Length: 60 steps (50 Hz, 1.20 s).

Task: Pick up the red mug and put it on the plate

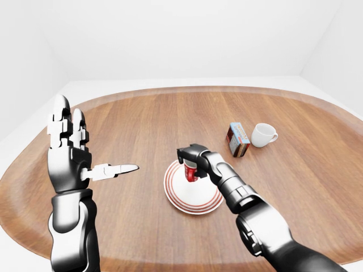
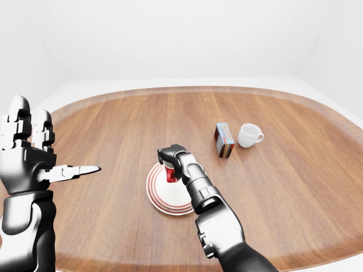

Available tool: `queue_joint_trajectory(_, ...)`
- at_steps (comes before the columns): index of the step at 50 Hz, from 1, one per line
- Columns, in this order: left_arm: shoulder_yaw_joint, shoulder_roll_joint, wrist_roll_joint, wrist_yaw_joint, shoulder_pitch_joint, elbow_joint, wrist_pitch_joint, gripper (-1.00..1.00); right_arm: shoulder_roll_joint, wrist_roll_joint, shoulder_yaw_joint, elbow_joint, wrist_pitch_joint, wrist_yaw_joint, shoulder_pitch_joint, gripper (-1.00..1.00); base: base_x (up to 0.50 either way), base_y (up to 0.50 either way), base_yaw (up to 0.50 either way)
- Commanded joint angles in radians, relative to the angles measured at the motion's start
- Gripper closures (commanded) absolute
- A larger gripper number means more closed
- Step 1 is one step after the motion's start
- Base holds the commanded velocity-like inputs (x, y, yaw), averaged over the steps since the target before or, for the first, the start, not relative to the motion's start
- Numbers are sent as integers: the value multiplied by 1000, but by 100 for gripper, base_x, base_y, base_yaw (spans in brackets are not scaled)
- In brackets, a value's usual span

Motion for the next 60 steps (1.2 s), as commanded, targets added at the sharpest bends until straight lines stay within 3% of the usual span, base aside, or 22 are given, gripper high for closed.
queue_joint_trajectory(1, 3, 1, 0, -3, 1, 6, 0, -100, 10, 57, 10, 194, 0, -149, -40, 100, 0, 0, 0)
queue_joint_trajectory(26, 2, 5, 0, -2, -6, 29, 0, -100, 8, 56, -11, 308, 0, -271, -57, 100, 0, 0, 0)
queue_joint_trajectory(44, 1, 2, 1, -4, 3, 43, 0, -100, 13, 49, -13, 319, 0, -287, -29, 100, 0, 0, 0)
queue_joint_trajectory(45, 1, 1, 1, -4, 4, 44, 0, -100, 13, 49, -13, 319, 0, -287, -28, 25, 0, 0, 0)
queue_joint_trajectory(46, 0, 1, 0, -4, 4, 44, 0, -100, 13, 49, -14, 319, 0, -288, -29, -76, 0, 0, 0)
queue_joint_trajectory(47, -1, 0, 2, -5, 5, 46, 0, -100, 12, 52, -16, 318, 0, -283, -30, -100, 0, 0, 0)
queue_joint_trajectory(60, 2, 4, -1, -3, -1, 52, 0, -100, 7, 60, -19, 315, 0, -274, -43, -100, 0, 0, 0)
